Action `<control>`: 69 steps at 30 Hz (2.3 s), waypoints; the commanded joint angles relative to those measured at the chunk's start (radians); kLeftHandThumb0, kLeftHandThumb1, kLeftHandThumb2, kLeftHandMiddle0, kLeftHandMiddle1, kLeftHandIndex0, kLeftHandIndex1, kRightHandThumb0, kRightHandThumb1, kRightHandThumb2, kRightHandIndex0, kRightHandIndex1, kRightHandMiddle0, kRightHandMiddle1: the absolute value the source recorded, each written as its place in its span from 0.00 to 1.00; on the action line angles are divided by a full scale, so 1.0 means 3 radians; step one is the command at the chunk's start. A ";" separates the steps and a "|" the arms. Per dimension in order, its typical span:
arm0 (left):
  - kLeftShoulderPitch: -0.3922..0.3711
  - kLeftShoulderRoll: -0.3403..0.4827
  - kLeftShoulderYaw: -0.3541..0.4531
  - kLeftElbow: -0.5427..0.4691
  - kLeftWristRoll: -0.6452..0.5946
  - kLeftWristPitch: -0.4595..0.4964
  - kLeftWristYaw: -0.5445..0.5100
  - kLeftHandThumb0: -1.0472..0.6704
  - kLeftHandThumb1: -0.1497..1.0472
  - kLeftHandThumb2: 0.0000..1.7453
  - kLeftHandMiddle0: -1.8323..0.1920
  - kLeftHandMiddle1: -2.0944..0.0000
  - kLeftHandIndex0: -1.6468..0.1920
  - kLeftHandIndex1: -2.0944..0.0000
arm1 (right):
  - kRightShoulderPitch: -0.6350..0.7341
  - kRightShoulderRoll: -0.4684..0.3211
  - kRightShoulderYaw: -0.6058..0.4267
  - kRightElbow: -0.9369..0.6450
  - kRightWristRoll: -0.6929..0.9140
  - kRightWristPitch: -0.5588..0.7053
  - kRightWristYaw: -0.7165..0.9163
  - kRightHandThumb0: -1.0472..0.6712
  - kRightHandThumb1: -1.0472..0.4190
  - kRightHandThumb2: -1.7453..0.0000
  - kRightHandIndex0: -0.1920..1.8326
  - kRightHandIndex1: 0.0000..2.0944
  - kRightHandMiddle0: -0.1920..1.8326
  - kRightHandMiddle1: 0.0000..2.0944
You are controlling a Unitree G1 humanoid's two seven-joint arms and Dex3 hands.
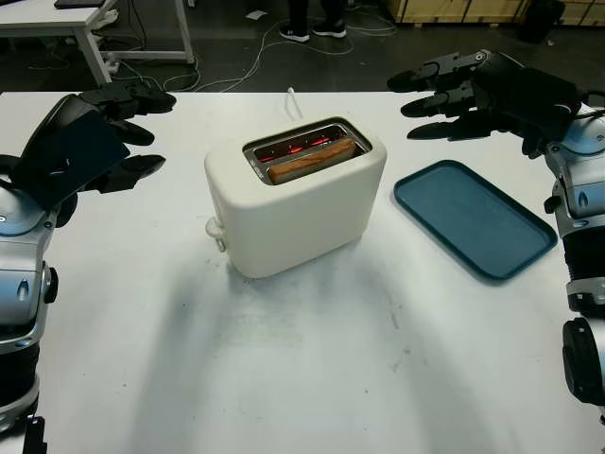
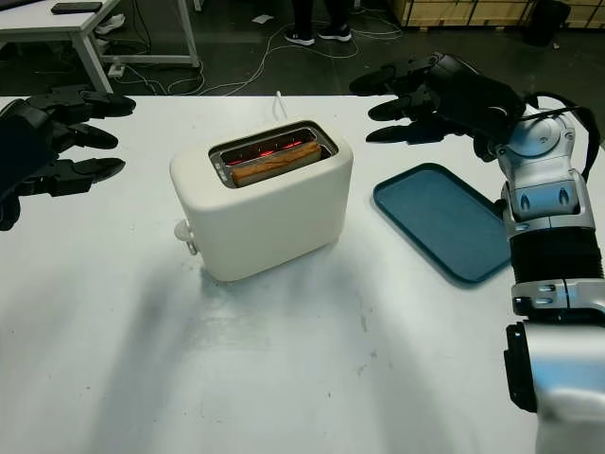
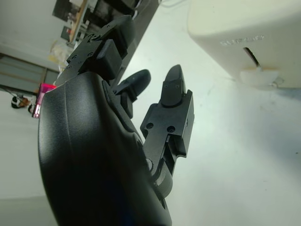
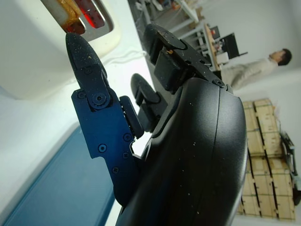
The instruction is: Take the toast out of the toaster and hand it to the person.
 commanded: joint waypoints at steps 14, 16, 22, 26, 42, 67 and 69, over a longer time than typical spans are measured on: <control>0.0012 0.0015 0.0029 0.0001 0.0003 -0.0042 0.0022 0.69 0.89 0.16 0.83 0.48 0.68 0.79 | 0.0012 -0.0008 0.0004 0.0029 -0.0011 -0.0079 0.0010 0.29 0.17 1.00 0.45 0.04 0.43 0.00; 0.0013 0.0012 0.0035 -0.0001 -0.0003 -0.0046 0.0020 0.69 0.89 0.16 0.83 0.48 0.69 0.79 | 0.0011 -0.0006 -0.0005 0.0010 0.0007 -0.0024 0.0020 0.29 0.17 1.00 0.44 0.04 0.43 0.00; 0.0003 0.0008 0.0032 -0.0001 -0.0012 -0.0008 0.0014 0.68 0.89 0.16 0.84 0.48 0.69 0.79 | 0.0016 -0.0007 0.0007 -0.0002 -0.0018 -0.0050 -0.0007 0.28 0.17 1.00 0.45 0.04 0.44 0.00; 0.0009 0.0017 0.0021 -0.0001 0.0003 -0.0040 0.0017 0.69 0.89 0.17 0.83 0.47 0.69 0.79 | 0.0008 -0.0001 -0.0001 0.0015 0.0003 -0.0034 0.0011 0.28 0.17 1.00 0.45 0.04 0.44 0.00; 0.0011 0.0018 0.0026 0.0009 0.0000 -0.0052 0.0016 0.69 0.89 0.17 0.84 0.47 0.70 0.78 | 0.0006 -0.0002 0.0007 -0.0008 -0.0007 0.0020 0.0005 0.29 0.18 1.00 0.45 0.04 0.43 0.00; 0.0037 0.0012 0.0029 -0.0023 0.0015 -0.0043 0.0031 0.69 0.89 0.16 0.83 0.48 0.70 0.77 | 0.0014 -0.0011 0.0022 0.0018 -0.0053 -0.0106 -0.0003 0.28 0.17 1.00 0.45 0.04 0.44 0.00; 0.0044 0.0029 0.0018 -0.0018 0.0031 -0.0083 0.0027 0.69 0.89 0.16 0.83 0.48 0.70 0.77 | 0.0014 -0.0011 0.0027 0.0016 -0.0062 -0.0118 -0.0009 0.28 0.17 1.00 0.45 0.04 0.44 0.00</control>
